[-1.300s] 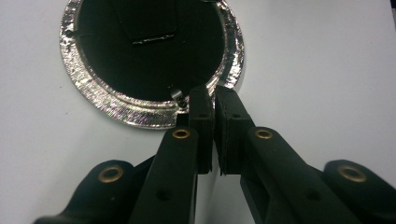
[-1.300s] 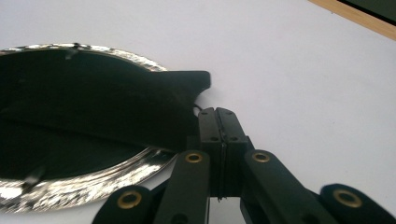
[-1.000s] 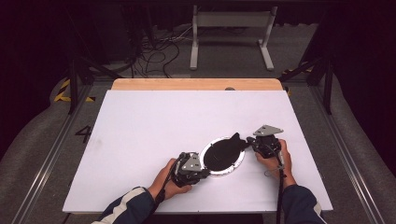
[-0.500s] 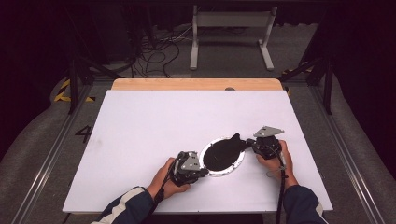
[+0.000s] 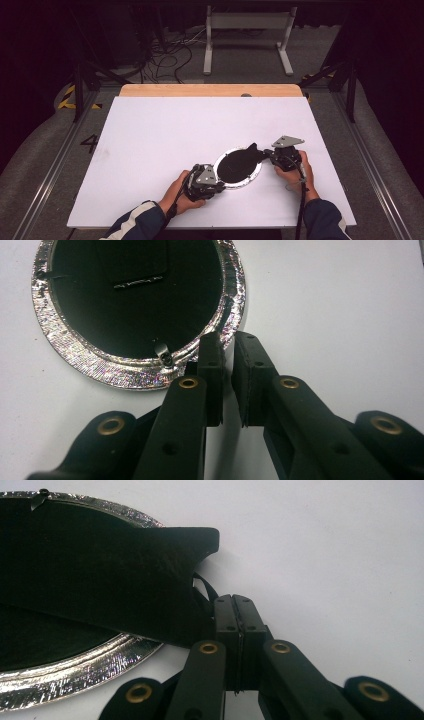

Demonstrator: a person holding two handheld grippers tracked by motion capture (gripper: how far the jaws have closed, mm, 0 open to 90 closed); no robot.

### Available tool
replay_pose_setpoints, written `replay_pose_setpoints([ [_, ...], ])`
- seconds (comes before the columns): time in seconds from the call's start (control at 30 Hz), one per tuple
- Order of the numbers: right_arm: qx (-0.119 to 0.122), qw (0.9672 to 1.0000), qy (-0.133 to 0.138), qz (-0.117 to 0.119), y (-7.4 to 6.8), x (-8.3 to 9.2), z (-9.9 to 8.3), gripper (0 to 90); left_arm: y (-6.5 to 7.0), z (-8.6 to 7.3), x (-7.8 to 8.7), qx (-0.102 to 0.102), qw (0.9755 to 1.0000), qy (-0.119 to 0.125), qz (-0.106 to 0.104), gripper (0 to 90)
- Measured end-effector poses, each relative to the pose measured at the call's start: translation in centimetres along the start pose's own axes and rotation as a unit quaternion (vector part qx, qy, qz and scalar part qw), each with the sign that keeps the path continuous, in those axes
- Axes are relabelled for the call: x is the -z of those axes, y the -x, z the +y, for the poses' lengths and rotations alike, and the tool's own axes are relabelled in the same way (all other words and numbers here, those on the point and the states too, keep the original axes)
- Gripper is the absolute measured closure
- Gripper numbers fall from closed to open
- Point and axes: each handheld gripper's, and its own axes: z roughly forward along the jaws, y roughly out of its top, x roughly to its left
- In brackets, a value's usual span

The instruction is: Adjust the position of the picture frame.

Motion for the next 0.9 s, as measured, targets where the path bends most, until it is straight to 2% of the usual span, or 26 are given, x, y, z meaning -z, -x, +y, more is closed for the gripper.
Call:
replay_pose_setpoints([
  [0.17, -0.002, 1.0, 0.001, 0.006, 0.0, 0.0, 0.0, 90.0, -0.3, 0.0, 0.2, 0.001, 0.9999, -0.008, 0.007, 85.5],
  [0.23, -0.001, 1.0, 0.001, 0.008, 0.0, 0.0, 0.0, 90.0, -0.4, -0.1, 0.3, 0.008, 0.9999, -0.007, 0.009, 85.6],
  [0.33, 0.005, 0.9999, -0.001, 0.009, -0.1, 0.1, 0.0, 90.0, -0.7, -0.2, 0.5, 0.006, 0.9998, -0.011, 0.014, 85.2],
  [0.57, 0.013, 0.9997, -0.004, 0.019, -0.4, 0.3, -0.1, 90.0, -1.7, -0.8, 1.0, 0.024, 0.9995, -0.007, 0.02, 83.9],
  [0.63, 0.022, 0.9996, -0.002, 0.017, -0.6, 0.3, -0.1, 90.0, -2.0, -0.9, 1.2, 0.028, 0.9992, -0.009, 0.027, 83.9],
  [0.83, 0.029, 0.9994, -0.004, 0.021, -0.9, 0.5, -0.2, 90.0, -2.7, -1.3, 1.5, 0.036, 0.9984, -0.008, 0.044, 81.7],
  [0.9, 0.03, 0.9993, -0.003, 0.02, -0.9, 0.5, -0.2, 90.0, -3.0, -1.5, 1.7, 0.048, 0.9975, -0.005, 0.052, 81.2],
])
